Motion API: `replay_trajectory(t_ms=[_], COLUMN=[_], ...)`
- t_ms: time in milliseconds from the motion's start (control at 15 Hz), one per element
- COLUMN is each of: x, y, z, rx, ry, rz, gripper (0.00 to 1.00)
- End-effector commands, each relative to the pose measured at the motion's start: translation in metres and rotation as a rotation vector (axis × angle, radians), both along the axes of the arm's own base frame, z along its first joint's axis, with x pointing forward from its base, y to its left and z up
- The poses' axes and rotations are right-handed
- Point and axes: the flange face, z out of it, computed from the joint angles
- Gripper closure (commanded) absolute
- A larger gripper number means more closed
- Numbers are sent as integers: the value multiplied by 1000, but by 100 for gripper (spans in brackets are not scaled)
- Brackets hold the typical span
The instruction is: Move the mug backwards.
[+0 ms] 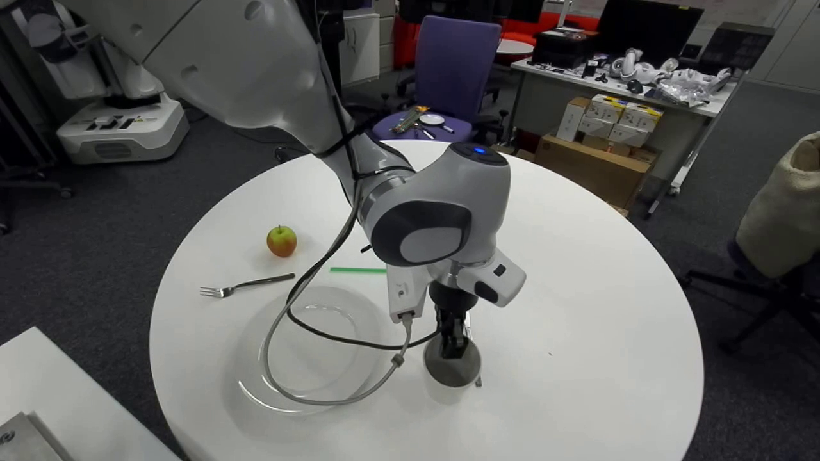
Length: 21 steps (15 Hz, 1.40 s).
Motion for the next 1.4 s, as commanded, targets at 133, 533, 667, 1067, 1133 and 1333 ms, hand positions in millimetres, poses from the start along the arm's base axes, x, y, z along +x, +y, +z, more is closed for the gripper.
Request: replay_trajectory(t_ms=[133, 533, 667, 1067, 1133, 1333], x=[-4, 8, 13, 18, 18, 16], y=[24, 35, 36, 38, 38, 38], z=[19, 24, 25, 23, 23, 23], rx=[10, -16, -24, -28, -27, -44], ry=[-43, -63, -75, -64, -55, -19], rz=[-22, -6, 1, 43, 67, 177], gripper=[84, 84, 84, 84, 84, 84])
